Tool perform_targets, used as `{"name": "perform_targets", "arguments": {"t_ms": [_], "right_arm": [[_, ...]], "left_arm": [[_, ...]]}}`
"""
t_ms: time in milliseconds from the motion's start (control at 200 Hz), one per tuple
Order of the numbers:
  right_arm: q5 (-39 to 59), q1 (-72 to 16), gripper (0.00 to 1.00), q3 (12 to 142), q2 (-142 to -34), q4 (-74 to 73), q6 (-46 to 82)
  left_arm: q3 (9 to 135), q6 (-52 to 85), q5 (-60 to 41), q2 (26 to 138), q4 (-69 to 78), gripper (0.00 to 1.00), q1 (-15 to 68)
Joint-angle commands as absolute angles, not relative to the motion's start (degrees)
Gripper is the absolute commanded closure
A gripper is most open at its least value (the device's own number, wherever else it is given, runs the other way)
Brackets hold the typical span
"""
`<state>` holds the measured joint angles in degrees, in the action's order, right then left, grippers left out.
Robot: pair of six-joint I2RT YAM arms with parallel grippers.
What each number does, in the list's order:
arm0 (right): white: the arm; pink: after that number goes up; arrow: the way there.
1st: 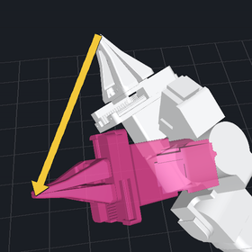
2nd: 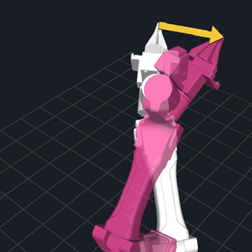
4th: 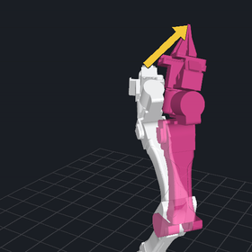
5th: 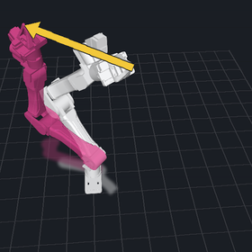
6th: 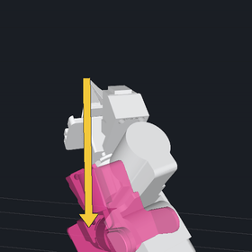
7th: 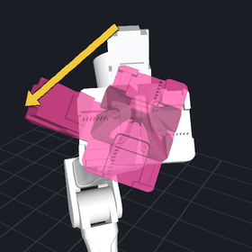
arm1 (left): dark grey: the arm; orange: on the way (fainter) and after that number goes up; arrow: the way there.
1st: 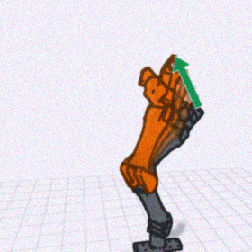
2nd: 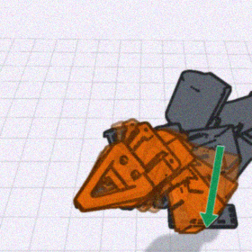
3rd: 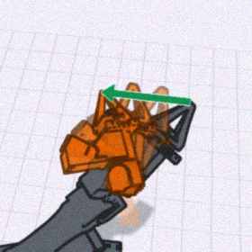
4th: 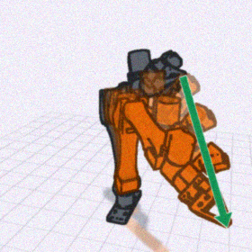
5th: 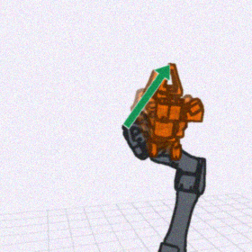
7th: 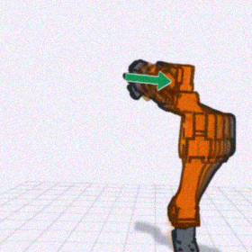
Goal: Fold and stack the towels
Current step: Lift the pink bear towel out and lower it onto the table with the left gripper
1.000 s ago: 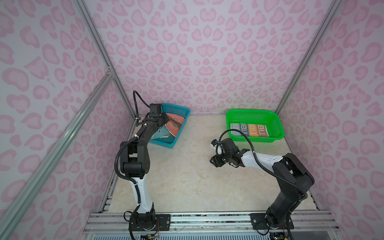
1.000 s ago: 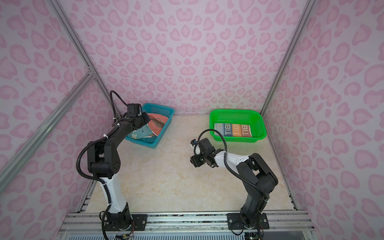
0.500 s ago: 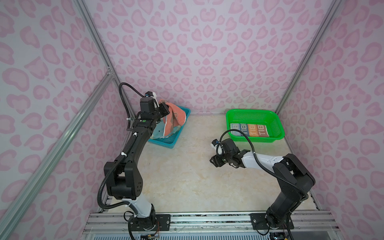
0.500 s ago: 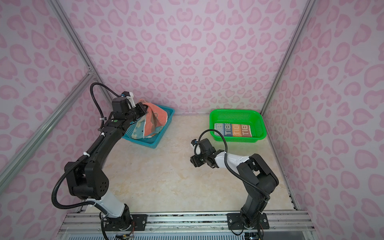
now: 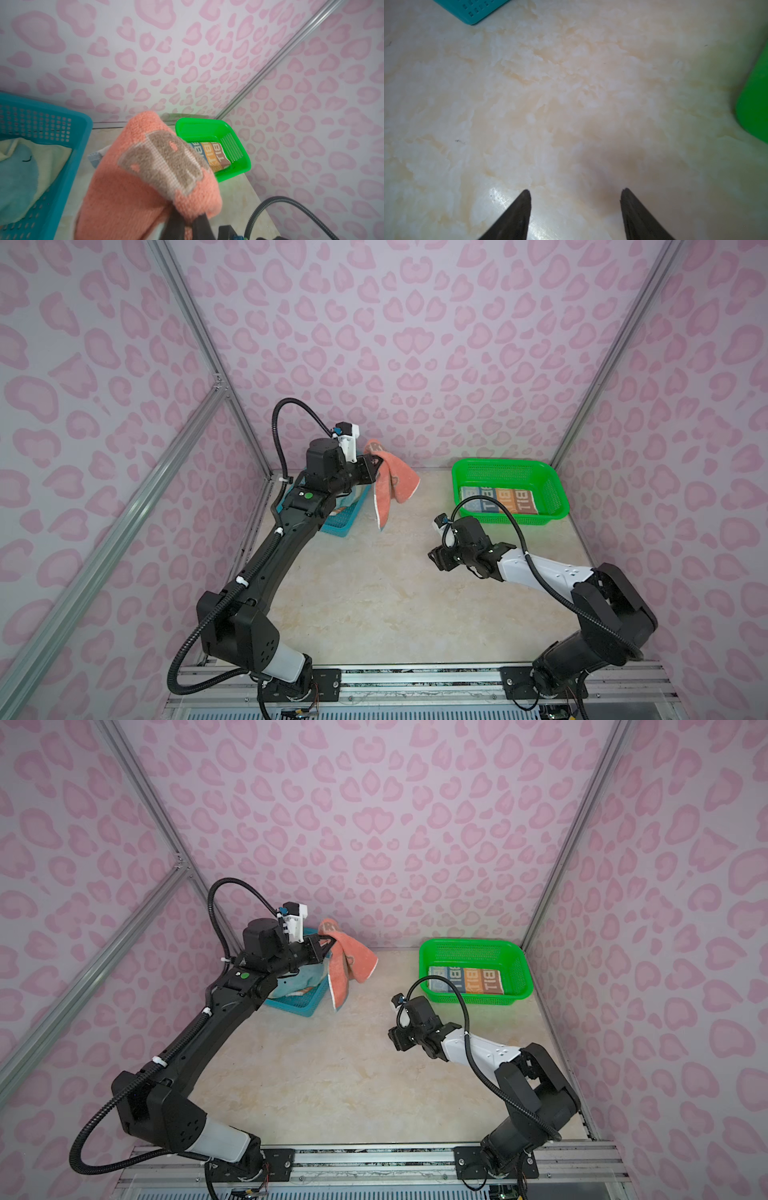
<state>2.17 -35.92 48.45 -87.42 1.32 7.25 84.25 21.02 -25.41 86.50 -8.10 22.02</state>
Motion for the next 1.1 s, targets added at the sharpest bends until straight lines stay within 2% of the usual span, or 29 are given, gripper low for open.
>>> {"name": "perform_targets", "arguments": {"t_ms": [0, 75, 155, 420, 660, 860, 925, 990, 1030, 1095], "right_arm": [[-7.80, -34.50, 0.31, 46.70, -83.40, 4.13, 9.13], [-16.08, -33.26, 0.31, 45.75, -79.50, 7.65, 10.92], [-20.80, -31.98, 0.31, 44.40, -74.75, 10.32, 10.37], [-22.04, -29.63, 0.30, 40.59, -59.93, 11.51, 5.23], [-9.39, -29.42, 0.29, 43.35, -61.81, 13.21, 1.30], [6.48, -30.13, 0.29, 43.27, -68.69, 8.22, -2.13], [10.07, -30.38, 0.29, 43.33, -71.24, 7.50, -2.85], [11.77, -30.79, 0.28, 43.57, -73.31, 7.43, -2.99], [12.79, -31.14, 0.28, 43.60, -74.51, 7.31, -2.97], [13.48, -31.92, 0.27, 43.52, -75.82, 7.26, -3.03]], "left_arm": [[83.58, 20.13, -26.46, 85.13, -8.40, 0.98, 25.91], [80.77, 21.02, -25.95, 84.99, -8.35, 0.98, 29.06], [78.91, 22.25, -24.98, 85.23, -8.32, 0.98, 32.37], [74.91, 24.87, -16.32, 87.98, -17.24, 0.98, 42.30], [70.79, 30.76, -4.49, 91.72, -20.70, 0.98, 43.06], [70.31, 31.49, 0.52, 96.60, -18.41, 0.97, 38.18], [70.51, 31.49, 0.66, 98.34, -17.85, 0.88, 36.56], [70.82, 31.05, 0.19, 100.04, -17.43, 0.67, 35.38], [71.10, 30.50, 0.17, 100.81, -17.50, 0.49, 35.05], [71.39, 29.30, 0.00, 101.65, -17.58, 0.36, 34.98]]}}
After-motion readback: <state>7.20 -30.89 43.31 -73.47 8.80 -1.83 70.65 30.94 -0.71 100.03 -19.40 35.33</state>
